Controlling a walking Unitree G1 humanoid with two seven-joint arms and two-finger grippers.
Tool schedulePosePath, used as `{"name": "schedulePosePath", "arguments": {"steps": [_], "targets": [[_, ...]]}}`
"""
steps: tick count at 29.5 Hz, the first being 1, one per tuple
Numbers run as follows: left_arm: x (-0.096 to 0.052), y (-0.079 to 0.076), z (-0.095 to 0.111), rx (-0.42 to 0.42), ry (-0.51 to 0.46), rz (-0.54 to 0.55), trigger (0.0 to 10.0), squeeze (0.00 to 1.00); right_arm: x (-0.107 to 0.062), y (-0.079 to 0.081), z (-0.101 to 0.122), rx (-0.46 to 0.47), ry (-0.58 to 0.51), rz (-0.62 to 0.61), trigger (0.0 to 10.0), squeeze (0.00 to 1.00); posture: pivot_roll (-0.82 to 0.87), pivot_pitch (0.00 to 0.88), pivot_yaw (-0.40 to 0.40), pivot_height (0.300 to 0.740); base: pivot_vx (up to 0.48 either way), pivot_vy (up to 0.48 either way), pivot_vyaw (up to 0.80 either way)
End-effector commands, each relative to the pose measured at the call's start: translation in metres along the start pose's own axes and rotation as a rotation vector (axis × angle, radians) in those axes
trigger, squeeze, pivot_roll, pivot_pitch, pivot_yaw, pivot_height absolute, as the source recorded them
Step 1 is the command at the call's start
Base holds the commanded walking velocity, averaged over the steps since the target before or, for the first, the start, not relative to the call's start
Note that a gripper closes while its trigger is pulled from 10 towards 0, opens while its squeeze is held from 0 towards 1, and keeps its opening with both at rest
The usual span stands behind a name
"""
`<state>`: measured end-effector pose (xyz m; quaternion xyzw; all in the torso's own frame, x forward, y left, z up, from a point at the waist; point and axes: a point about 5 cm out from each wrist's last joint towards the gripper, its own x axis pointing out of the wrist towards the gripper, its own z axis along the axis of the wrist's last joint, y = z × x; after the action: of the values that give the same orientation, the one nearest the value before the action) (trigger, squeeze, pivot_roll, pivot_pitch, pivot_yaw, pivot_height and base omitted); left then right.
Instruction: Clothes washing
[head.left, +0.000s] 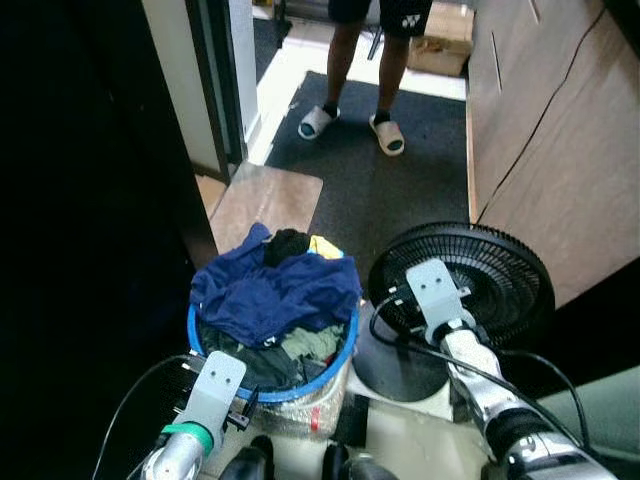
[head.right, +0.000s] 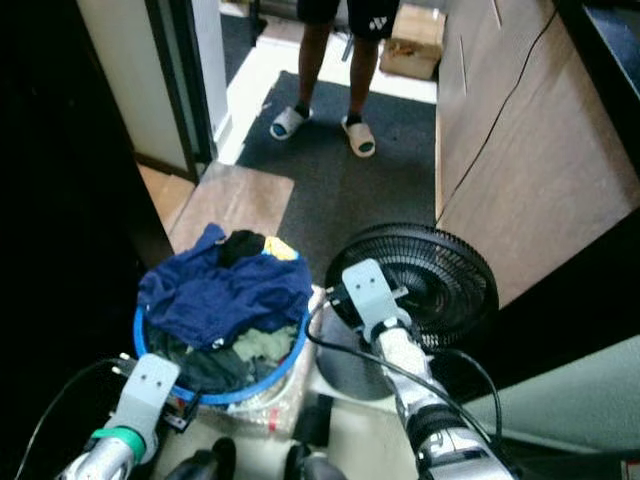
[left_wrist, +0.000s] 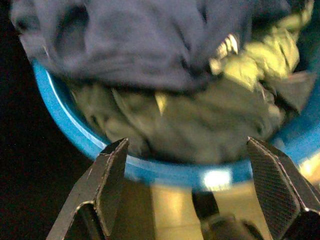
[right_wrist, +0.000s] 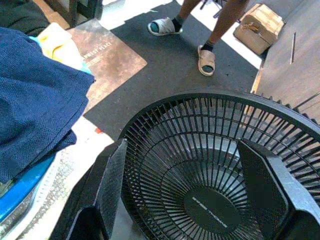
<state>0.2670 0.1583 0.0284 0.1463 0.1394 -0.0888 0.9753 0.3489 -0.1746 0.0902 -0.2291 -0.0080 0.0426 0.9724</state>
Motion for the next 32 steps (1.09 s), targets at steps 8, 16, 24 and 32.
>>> {"name": "schedulePosePath", "arguments": {"steps": [8, 16, 24, 32], "targets": [[0.04, 0.004, 0.038, -0.016, -0.031, 0.017, 10.0, 0.0, -0.017, 0.005, -0.025, 0.019, 0.078, -0.006, 10.0, 0.0, 0.08, 0.169, 0.016, 0.74, 0.0, 0.0, 0.0], [0.054, 0.01, 0.05, -0.016, -0.031, 0.033, 10.0, 0.0, -0.048, 0.007, -0.056, 0.039, 0.155, -0.022, 10.0, 0.0, 0.06, 0.167, 0.027, 0.74, 0.0, 0.0, 0.0], [0.059, 0.002, 0.035, 0.019, 0.069, 0.0, 10.0, 0.0, -0.055, 0.01, -0.062, 0.04, 0.174, -0.025, 10.0, 0.0, 0.04, 0.205, 0.037, 0.74, 0.0, 0.0, 0.0], [0.057, -0.01, 0.031, 0.033, 0.073, -0.041, 10.0, 0.0, -0.086, 0.03, -0.084, 0.045, 0.245, 0.063, 10.0, 0.0, 0.04, 0.257, 0.044, 0.74, 0.0, 0.0, 0.0]]}}
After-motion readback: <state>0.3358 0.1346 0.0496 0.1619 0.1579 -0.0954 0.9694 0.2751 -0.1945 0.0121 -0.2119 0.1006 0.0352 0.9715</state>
